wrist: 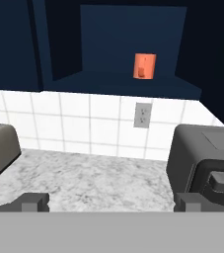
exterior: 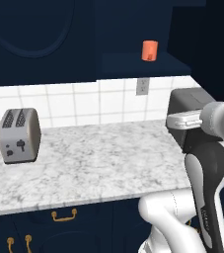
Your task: Gather all objects into one cabinet and sort the glasses and bowls to opposite sides.
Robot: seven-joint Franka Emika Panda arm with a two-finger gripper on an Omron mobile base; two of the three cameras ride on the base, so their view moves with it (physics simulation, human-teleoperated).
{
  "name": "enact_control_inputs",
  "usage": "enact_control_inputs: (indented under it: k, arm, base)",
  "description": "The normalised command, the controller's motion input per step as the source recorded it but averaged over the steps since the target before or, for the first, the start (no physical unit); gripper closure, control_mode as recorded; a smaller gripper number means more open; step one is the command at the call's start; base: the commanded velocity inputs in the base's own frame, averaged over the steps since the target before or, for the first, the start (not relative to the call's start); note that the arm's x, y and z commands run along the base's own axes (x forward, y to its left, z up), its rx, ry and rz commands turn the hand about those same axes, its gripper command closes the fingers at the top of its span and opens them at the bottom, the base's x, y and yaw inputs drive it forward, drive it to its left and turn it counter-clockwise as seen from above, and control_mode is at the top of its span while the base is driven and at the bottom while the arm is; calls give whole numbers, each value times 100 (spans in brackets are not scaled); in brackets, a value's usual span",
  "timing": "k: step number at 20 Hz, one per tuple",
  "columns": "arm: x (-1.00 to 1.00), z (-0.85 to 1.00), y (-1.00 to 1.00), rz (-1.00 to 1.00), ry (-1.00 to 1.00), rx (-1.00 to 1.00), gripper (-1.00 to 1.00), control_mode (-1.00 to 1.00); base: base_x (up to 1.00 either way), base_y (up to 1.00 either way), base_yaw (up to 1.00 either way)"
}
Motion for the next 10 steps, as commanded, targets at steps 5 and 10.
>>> enact_control_inputs:
  k: [5, 10]
  arm:
    - [0, 0, 0, 0, 0, 0, -100, 100]
    - [0, 0, 0, 0, 0, 0, -100, 100]
  base:
    - [5, 0, 1]
    - [0, 0, 0]
